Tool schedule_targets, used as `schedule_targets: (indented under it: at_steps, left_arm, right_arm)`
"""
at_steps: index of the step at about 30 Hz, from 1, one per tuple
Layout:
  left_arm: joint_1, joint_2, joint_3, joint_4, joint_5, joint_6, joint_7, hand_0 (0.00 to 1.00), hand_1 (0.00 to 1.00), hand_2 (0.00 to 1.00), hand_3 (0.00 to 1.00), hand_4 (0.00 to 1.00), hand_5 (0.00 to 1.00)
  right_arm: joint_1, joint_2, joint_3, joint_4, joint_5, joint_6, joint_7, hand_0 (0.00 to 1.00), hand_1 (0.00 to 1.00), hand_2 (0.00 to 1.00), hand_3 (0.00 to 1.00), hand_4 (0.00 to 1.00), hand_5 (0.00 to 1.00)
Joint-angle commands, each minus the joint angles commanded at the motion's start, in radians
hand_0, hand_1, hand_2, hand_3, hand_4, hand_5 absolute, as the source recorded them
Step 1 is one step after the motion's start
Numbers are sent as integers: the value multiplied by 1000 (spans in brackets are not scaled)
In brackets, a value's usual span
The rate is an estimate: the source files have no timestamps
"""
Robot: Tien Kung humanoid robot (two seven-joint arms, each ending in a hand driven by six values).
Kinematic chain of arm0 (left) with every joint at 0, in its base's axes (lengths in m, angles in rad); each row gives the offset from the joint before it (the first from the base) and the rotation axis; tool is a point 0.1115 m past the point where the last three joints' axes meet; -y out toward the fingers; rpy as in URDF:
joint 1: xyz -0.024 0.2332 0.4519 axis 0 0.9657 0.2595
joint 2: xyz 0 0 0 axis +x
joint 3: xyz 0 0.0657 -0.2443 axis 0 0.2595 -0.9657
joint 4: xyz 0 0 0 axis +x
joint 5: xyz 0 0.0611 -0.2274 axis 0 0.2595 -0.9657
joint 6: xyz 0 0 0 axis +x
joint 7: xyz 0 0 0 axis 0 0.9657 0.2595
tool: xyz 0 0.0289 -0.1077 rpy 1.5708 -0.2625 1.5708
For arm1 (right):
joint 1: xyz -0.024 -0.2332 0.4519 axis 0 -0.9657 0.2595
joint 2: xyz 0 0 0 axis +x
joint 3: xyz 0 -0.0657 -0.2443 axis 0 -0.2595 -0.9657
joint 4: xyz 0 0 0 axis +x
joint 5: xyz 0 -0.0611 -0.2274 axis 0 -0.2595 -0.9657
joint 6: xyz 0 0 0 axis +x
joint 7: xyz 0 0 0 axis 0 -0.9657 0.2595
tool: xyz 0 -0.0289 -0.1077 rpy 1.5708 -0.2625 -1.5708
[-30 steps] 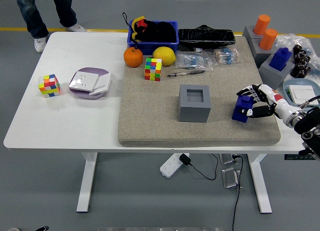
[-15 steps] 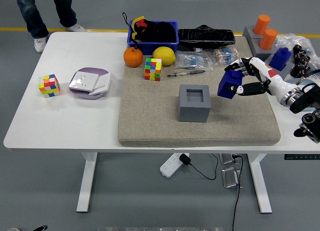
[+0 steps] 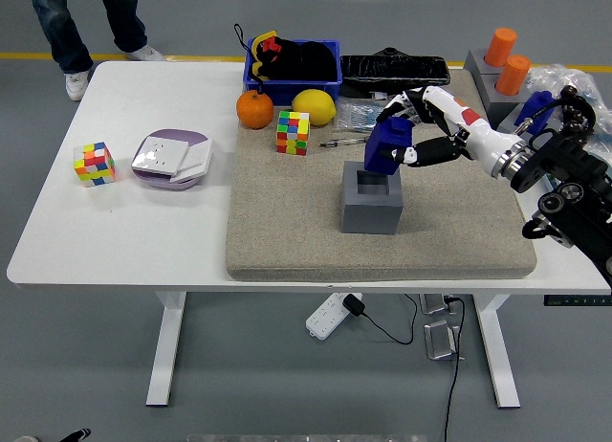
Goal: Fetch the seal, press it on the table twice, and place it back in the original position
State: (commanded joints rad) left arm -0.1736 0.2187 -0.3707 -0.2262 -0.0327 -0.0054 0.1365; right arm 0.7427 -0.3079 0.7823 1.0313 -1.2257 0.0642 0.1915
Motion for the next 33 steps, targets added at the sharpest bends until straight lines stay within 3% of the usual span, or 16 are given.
schedule_targets:
  at_steps: [12,33]
  left_arm:
    - [-6,-2,7,-1,-3,0,-1,813,807,776,816,707,427]
    - [-9,-3,13,-1,-5,0,-1,814,807,776,816,707,426]
  right_arm:
    - [43,21,-92,-64,23,12,7,415,327,342,337,601,2]
    - [81,42,-155,-131,23,9,18,415,326,341,332,602,2]
